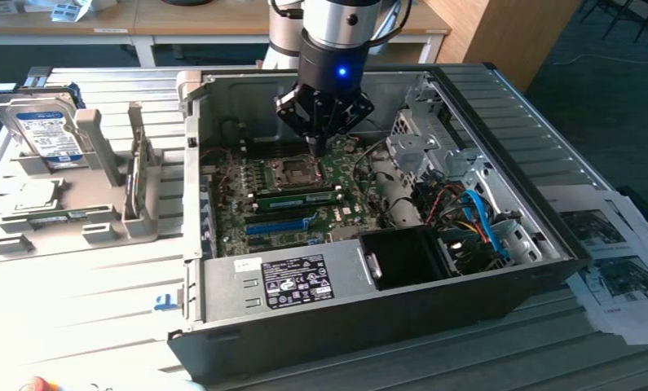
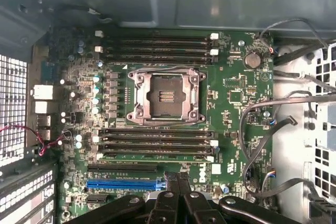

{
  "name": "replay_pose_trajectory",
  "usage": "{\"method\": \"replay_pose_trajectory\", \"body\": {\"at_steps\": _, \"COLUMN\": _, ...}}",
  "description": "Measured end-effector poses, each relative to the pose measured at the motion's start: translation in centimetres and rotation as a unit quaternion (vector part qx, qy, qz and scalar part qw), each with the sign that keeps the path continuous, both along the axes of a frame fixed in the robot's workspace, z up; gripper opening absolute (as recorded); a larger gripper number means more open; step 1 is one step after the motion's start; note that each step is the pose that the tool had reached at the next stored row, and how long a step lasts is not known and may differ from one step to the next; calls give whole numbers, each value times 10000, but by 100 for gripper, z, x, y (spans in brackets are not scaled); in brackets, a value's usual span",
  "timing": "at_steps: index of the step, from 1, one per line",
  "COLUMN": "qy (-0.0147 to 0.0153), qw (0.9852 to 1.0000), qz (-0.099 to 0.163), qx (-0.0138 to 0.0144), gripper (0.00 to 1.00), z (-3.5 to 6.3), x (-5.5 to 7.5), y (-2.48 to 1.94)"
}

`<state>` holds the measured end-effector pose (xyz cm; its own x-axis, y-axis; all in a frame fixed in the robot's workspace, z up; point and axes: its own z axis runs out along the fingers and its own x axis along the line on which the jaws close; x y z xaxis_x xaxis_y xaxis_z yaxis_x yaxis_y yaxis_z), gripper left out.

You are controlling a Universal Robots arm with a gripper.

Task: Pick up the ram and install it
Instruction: 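Press down the ram until it locks into place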

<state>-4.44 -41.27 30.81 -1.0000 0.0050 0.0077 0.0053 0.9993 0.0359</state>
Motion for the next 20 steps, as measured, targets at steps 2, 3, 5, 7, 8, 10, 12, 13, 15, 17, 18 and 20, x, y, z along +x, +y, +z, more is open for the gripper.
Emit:
{"method": "replay_pose_trajectory", "body": {"at_steps": 2, "qy": 0, "qw": 10000, "qz": -2, "qx": 0, "gripper": 10, "z": 0, "x": 0, "y": 0}}
{"method": "replay_pose_trajectory", "body": {"at_steps": 3, "qy": 0, "qw": 10000, "qz": -2, "qx": 0, "gripper": 10, "z": 0, "x": 0, "y": 0}}
{"method": "replay_pose_trajectory", "body": {"at_steps": 5, "qy": 17, "qw": 10000, "qz": -3, "qx": -1, "gripper": 10, "z": 1, "x": 1, "y": 0}}
{"method": "replay_pose_trajectory", "body": {"at_steps": 7, "qy": 59, "qw": 10000, "qz": -3, "qx": -3, "gripper": 10, "z": 0, "x": 6, "y": 0}}
{"method": "replay_pose_trajectory", "body": {"at_steps": 8, "qy": 81, "qw": 10000, "qz": -3, "qx": -4, "gripper": 10, "z": 0, "x": 8, "y": 0}}
{"method": "replay_pose_trajectory", "body": {"at_steps": 10, "qy": 99, "qw": 10000, "qz": -3, "qx": -6, "gripper": 10, "z": 1, "x": 9, "y": 0}}
{"method": "replay_pose_trajectory", "body": {"at_steps": 12, "qy": 99, "qw": 10000, "qz": -4, "qx": -6, "gripper": 10, "z": 1, "x": 9, "y": 0}}
{"method": "replay_pose_trajectory", "body": {"at_steps": 13, "qy": 99, "qw": 10000, "qz": -4, "qx": -6, "gripper": 10, "z": 0, "x": 9, "y": 0}}
{"method": "replay_pose_trajectory", "body": {"at_steps": 15, "qy": 99, "qw": 9999, "qz": -3, "qx": -20, "gripper": 10, "z": -2, "x": 10, "y": 1}}
{"method": "replay_pose_trajectory", "body": {"at_steps": 17, "qy": 99, "qw": 9999, "qz": -4, "qx": -77, "gripper": 10, "z": 0, "x": 9, "y": 3}}
{"method": "replay_pose_trajectory", "body": {"at_steps": 18, "qy": 99, "qw": 9999, "qz": -4, "qx": -110, "gripper": 10, "z": 0, "x": 9, "y": 5}}
{"method": "replay_pose_trajectory", "body": {"at_steps": 20, "qy": 99, "qw": 9999, "qz": -4, "qx": -140, "gripper": 10, "z": 0, "x": 9, "y": 7}}
